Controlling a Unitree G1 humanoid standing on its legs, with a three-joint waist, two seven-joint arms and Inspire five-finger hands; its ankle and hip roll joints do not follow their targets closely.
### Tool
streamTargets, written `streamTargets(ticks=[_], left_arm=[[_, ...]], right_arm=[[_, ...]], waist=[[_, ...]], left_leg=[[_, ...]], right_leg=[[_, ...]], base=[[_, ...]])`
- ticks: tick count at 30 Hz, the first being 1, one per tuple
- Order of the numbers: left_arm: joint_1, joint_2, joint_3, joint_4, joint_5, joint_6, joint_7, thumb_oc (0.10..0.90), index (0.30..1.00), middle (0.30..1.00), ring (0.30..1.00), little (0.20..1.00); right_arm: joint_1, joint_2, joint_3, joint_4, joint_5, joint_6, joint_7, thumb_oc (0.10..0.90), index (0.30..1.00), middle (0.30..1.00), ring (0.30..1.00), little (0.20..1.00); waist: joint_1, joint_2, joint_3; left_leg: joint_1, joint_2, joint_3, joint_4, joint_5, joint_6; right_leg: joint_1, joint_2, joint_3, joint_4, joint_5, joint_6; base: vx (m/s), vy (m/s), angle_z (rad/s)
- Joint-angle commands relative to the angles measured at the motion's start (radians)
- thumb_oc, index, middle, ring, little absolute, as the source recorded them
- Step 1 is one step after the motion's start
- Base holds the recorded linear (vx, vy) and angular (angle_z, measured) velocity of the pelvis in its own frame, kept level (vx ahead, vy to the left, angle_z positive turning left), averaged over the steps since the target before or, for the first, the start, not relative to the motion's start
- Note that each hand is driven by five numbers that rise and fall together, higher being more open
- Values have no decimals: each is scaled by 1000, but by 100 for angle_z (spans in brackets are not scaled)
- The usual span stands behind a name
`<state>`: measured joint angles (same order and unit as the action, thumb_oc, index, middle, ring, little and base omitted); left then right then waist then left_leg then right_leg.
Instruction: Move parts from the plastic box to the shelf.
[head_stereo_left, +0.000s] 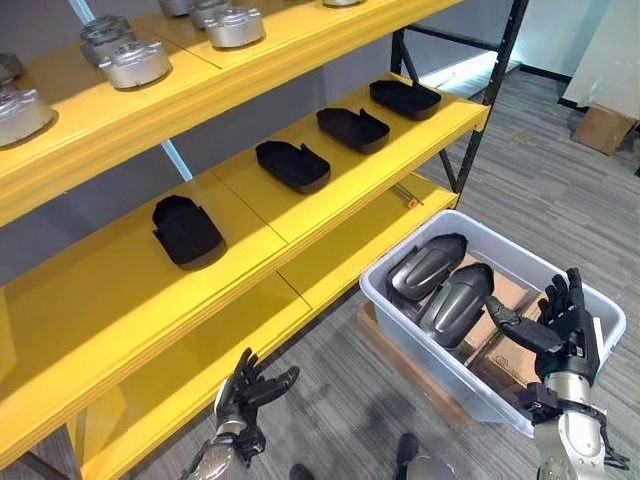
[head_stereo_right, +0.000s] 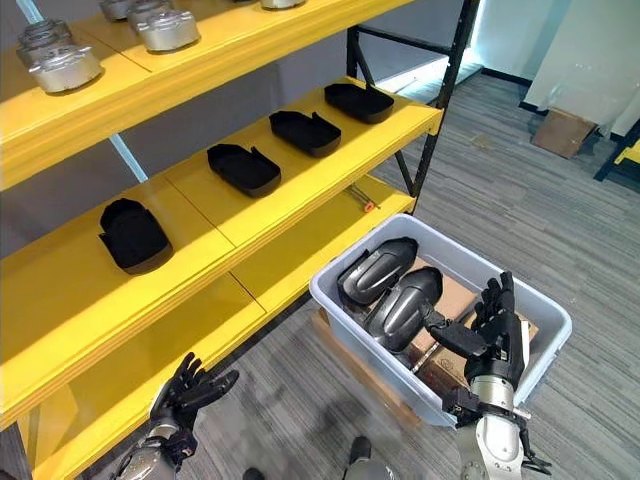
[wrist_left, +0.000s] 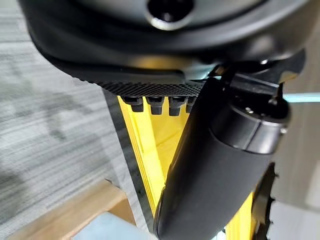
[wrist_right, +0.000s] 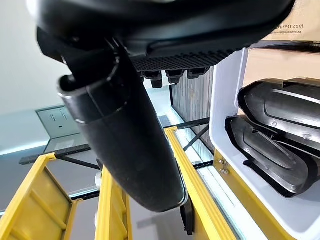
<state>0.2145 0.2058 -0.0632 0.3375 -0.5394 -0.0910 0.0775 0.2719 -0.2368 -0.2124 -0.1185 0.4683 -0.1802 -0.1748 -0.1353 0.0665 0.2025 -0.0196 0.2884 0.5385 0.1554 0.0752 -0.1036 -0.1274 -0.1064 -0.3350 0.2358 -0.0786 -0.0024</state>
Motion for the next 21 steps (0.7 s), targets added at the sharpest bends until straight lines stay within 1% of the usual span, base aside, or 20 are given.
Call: streamTargets(ticks=[1,2,3,4,5,6,7,8,9,10,11,12,13,14,15,16,18,20,21], left_arm=[[-38,29,30,-140,-15,-90,-2,900,1000,1000,1000,1000],[-40,30,30,-143,-18,-89,0,900,1000,1000,1000,1000],[-43,31,27,-143,-19,-87,3,900,1000,1000,1000,1000],[-45,31,27,-142,-19,-86,3,900,1000,1000,1000,1000],[-42,31,29,-146,-20,-88,3,900,1000,1000,1000,1000],[-31,30,34,-151,-20,-89,6,900,1000,1000,1000,1000],[-24,31,38,-150,-17,-95,13,900,1000,1000,1000,1000],[-21,35,44,-158,-16,-98,18,900,1000,1000,1000,1000],[-20,38,46,-157,-18,-100,20,900,1000,1000,1000,1000],[-21,38,50,-149,-17,-105,30,900,1000,1000,1000,1000],[-22,33,55,-148,-19,-107,32,900,1000,1000,1000,1000],[-22,30,56,-145,-17,-106,32,900,1000,1000,1000,1000],[-22,29,57,-145,-17,-106,32,900,1000,1000,1000,1000],[-13,24,63,-144,-30,-108,32,900,1000,1000,1000,1000],[-4,11,63,-142,-30,-109,29,900,1000,1000,1000,1000],[-10,14,55,-144,-27,-108,27,900,1000,1000,1000,1000],[-19,29,46,-150,-40,-113,25,900,1000,1000,1000,1000],[-27,36,49,-157,-46,-116,34,900,1000,1000,1000,1000],[-38,49,52,-161,-46,-120,46,900,1000,1000,1000,1000]], right_arm=[[-19,-46,-128,-170,-50,-126,-8,900,1000,1000,1000,1000],[-23,-48,-132,-170,-58,-126,-14,900,1000,1000,1000,1000],[-32,-53,-131,-165,-65,-128,-23,900,1000,1000,1000,1000],[-35,-53,-132,-163,-66,-129,-23,900,1000,1000,1000,1000],[-45,-58,-128,-160,-64,-130,-26,900,1000,1000,1000,1000],[-55,-57,-119,-154,-59,-137,-28,900,1000,1000,1000,1000],[-69,-61,-98,-137,-68,-142,-34,900,1000,1000,1000,1000],[-82,-70,-83,-130,-72,-143,-34,900,1000,1000,1000,1000],[-94,-72,-68,-118,-68,-144,-33,900,1000,1000,1000,1000],[-121,-80,-31,-102,-63,-143,-27,900,1000,1000,1000,1000],[-133,-86,-22,-103,-60,-141,-21,900,1000,1000,1000,1000],[-140,-90,-18,-101,-57,-138,-16,900,1000,1000,1000,1000],[-140,-91,-19,-102,-57,-138,-16,900,1000,1000,1000,1000],[-146,-90,-5,-105,-54,-133,-6,900,1000,1000,1000,1000],[-144,-86,-5,-115,-53,-130,10,900,1000,1000,1000,1000],[-141,-79,-10,-110,-44,-129,11,900,1000,1000,1000,1000],[-123,-60,-13,-120,-37,-109,17,900,1000,1000,1000,1000],[-122,-56,-10,-121,-42,-101,16,900,1000,1000,1000,1000],[-123,-55,-12,-123,-47,-91,15,900,1000,1000,1000,1000]], waist=[[-10,-45,52],[-9,-47,58],[3,-53,69],[-1,-54,66],[10,-56,77],[19,-62,84],[46,-67,96],[67,-65,111],[79,-66,117],[104,-57,118],[109,-51,119],[112,-42,116],[115,-42,117],[117,-37,114],[126,-27,96],[122,-27,92],[102,-37,74],[101,-46,66],[90,-61,59]], left_leg=[[-44,127,-122,325,87,-64],[-80,115,-146,326,78,-56],[-138,72,-185,298,52,-37],[-145,67,-188,299,49,-32],[-183,42,-221,258,38,-22],[-198,30,-240,187,48,-17],[-213,13,-296,61,100,-21],[-232,2,-353,-15,156,-10],[-230,-5,-401,-81,173,-13],[-220,-18,-482,-186,188,-18],[-213,-24,-496,-216,194,-23],[-211,-23,-506,-216,199,-26],[-209,-22,-503,-216,198,-26],[-180,-16,-503,-226,185,-14],[-160,-7,-490,-229,182,-23],[-161,-12,-471,-199,170,-23],[-177,-33,-421,-116,110,-8],[-184,-43,-394,-89,82,0],[-195,-60,-365,-42,39,11]], right_leg=[[122,53,67,-76,-89,-19],[120,57,67,-69,-100,-24],[121,55,77,-67,-100,-21],[116,50,73,-65,-102,-18],[119,54,87,-64,-97,-13],[121,57,99,-65,-95,-4],[123,63,119,-62,-94,4],[112,69,131,-48,-79,4],[111,72,146,-41,-84,9],[108,86,190,-28,-96,20],[106,91,214,-14,-104,24],[105,98,232,-10,-106,25],[105,98,234,-9,-107,25],[99,102,258,11,-121,28],[92,103,291,1,-119,37],[96,89,292,-8,-117,42],[124,34,315,-62,-100,61],[128,10,335,-91,-88,76],[131,-23,351,-112,-77,92]], base=[[19,-160,-24],[20,-164,-48],[6,-42,-42],[13,1,-27],[58,28,-18],[106,58,-23],[58,98,-39],[52,124,-51],[96,166,-113],[187,188,-146],[206,218,-172],[112,134,-143],[89,140,-153],[101,249,-122],[165,337,-93],[228,445,-87],[243,421,-85],[168,317,-65],[149,283,-65]])
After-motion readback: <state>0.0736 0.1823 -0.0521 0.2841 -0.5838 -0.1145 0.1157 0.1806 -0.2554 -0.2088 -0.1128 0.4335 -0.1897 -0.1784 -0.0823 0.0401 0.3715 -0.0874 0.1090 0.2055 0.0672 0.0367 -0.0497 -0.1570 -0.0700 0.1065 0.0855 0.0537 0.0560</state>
